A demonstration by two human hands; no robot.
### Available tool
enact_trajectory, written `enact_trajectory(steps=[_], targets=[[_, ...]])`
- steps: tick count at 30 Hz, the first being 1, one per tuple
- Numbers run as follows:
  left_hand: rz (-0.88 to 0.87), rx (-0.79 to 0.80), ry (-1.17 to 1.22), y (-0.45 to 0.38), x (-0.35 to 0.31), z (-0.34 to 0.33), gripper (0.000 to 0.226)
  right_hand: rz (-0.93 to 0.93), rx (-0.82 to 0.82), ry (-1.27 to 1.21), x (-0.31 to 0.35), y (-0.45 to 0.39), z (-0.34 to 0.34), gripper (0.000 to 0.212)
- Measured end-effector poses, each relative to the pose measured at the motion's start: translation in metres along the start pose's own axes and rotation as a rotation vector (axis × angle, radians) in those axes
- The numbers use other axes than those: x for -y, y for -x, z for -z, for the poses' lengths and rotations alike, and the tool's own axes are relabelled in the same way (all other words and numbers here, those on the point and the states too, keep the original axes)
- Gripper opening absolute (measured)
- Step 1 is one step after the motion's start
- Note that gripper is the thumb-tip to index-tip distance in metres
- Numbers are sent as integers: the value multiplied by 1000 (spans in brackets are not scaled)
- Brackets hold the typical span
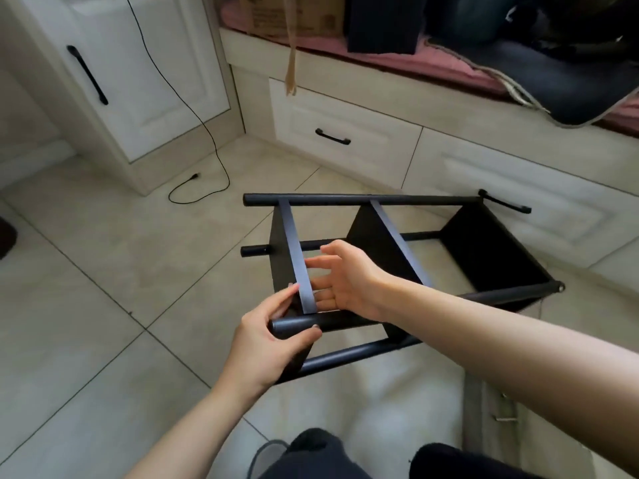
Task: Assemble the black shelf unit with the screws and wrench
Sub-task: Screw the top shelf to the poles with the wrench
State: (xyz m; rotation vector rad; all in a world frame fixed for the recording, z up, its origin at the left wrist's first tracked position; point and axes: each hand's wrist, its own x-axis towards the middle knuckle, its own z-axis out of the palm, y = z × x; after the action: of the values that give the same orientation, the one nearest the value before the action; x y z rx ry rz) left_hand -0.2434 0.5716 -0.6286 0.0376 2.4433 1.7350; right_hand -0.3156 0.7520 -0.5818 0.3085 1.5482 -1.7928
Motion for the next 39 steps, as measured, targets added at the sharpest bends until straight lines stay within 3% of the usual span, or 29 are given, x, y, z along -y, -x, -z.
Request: enact_trajectory(steps=[6,13,17,22,27,33,39], targets=[[146,74,-81,19,52,-14,79,-114,1,-17,-60,-25,-3,54],[168,141,-300,29,78,-32,73,-185,-9,-131,-105,-36,3,60],[144,128,-334,28,81,-40,71,-147,-82,-177,-112,-38,10,45],[154,118,-351,28,82,-48,69,-34,-176,-33,-119,-22,30,34],[155,126,-359,28,83,-49,71,47,-242,-95,-118,21,66,27],[161,120,-405,28,88,-49,71,74,-501,-76,-133,90,139,22],[172,104,-403,30,90,-53,69,-125,-740,179,-181,121,185,14]])
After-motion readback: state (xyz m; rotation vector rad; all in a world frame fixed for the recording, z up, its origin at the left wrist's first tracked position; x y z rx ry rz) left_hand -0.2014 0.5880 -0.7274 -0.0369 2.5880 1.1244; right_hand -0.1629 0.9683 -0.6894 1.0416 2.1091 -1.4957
